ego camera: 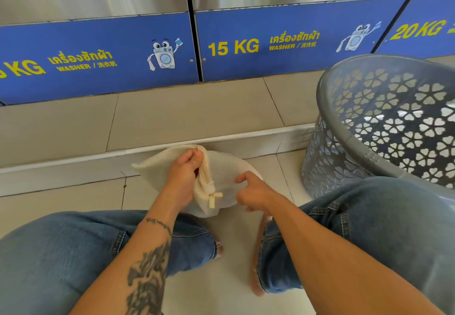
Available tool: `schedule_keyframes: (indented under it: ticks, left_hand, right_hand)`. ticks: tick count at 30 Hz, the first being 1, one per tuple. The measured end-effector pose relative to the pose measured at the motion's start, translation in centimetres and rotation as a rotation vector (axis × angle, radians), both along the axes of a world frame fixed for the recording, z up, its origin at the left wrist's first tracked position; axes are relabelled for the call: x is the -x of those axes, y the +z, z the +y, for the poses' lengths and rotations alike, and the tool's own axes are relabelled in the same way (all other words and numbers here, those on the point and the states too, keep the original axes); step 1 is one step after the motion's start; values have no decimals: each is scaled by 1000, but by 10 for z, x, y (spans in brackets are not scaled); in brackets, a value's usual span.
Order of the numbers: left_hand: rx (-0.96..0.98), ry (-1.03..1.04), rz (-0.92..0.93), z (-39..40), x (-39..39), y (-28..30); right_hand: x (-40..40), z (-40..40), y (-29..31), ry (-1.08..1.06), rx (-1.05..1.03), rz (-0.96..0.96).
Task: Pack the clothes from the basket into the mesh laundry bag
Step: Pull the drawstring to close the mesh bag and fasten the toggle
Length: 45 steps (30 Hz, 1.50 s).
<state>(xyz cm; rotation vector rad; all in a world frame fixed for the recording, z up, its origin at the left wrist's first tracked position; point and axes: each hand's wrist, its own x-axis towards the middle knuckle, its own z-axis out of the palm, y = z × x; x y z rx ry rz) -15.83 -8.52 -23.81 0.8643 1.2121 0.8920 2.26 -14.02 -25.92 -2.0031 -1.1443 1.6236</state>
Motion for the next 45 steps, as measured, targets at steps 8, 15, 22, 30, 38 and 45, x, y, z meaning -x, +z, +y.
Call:
schedule_keyframes:
  ticks: [8, 15, 22, 30, 38, 45]
  left_hand:
    - [231, 8, 1004, -51, 62, -18]
    - [433, -60, 879, -56, 61, -49]
    - [586, -60, 712, -63, 48, -99]
    - [390, -95, 737, -42, 58, -135]
    - [11, -81, 868, -29, 61, -67]
    - [-359, 52, 708, -7, 38, 53]
  right_hand:
    - [14, -7, -7, -82, -2, -439]
    - [18, -12, -48, -277, 50, -327]
    - [25, -5, -89, -63, 212, -192]
    - [25, 15, -110, -13, 188, -162]
    - [43, -1, -52, 49, -208, -366]
    - [8, 30, 68, -19, -574, -482]
